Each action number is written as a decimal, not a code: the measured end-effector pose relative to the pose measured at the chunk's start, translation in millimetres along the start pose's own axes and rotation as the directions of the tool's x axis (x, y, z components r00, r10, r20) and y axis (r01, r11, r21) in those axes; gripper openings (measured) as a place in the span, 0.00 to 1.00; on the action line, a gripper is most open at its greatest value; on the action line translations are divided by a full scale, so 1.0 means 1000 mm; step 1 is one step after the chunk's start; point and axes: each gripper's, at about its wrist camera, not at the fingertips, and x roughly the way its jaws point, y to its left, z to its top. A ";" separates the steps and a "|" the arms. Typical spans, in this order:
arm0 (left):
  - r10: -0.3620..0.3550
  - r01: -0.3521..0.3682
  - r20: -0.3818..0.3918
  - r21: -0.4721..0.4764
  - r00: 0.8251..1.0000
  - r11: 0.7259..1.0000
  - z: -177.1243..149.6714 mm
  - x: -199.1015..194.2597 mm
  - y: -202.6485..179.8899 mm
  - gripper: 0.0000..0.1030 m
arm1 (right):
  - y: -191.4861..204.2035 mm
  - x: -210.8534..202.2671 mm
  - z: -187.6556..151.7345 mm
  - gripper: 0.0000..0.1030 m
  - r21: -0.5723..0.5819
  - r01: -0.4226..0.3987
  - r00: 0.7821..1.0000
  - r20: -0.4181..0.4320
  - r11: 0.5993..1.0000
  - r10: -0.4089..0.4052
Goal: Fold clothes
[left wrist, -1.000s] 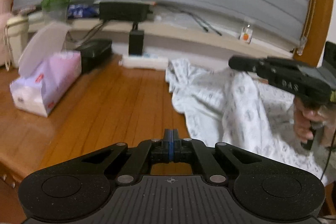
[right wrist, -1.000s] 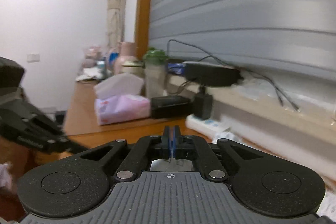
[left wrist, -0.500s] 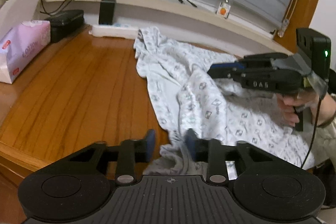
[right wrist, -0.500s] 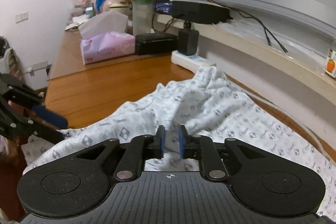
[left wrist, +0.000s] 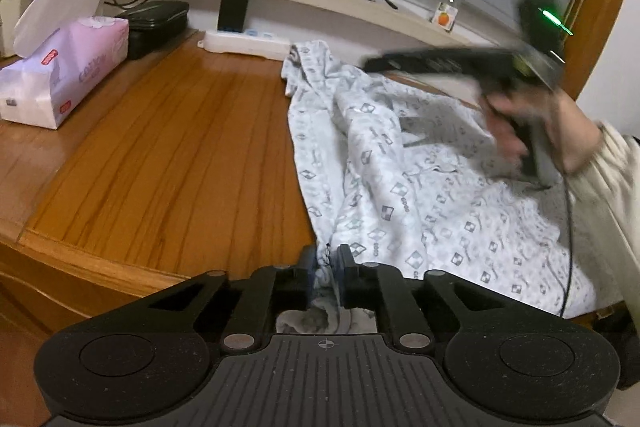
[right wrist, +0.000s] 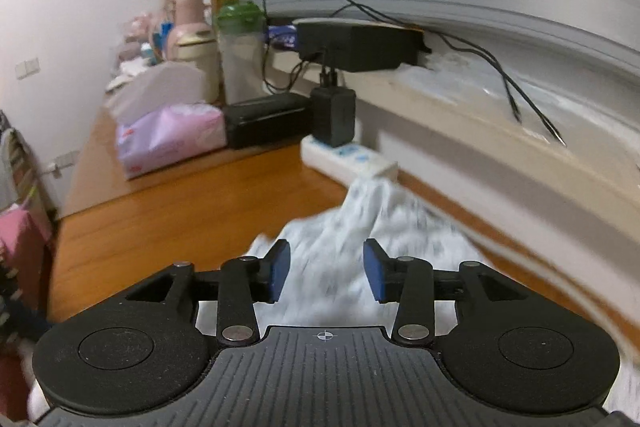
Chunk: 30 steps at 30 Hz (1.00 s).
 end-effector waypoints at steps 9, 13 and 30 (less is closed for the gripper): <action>0.026 -0.026 0.020 0.013 0.999 1.000 -0.014 -0.012 0.002 0.30 | -0.038 0.092 0.028 0.44 -0.051 0.009 0.994 -0.105 0.999 -0.015; 0.032 -0.032 0.004 0.041 0.999 0.999 -0.017 -0.011 -0.001 0.07 | -0.040 0.078 0.040 0.03 -0.091 -0.032 0.999 -0.003 0.995 0.032; 0.094 -0.094 0.043 0.010 0.995 0.996 -0.006 -0.037 0.002 0.35 | -0.022 0.015 0.066 0.50 -0.263 0.209 0.963 0.224 0.942 -0.151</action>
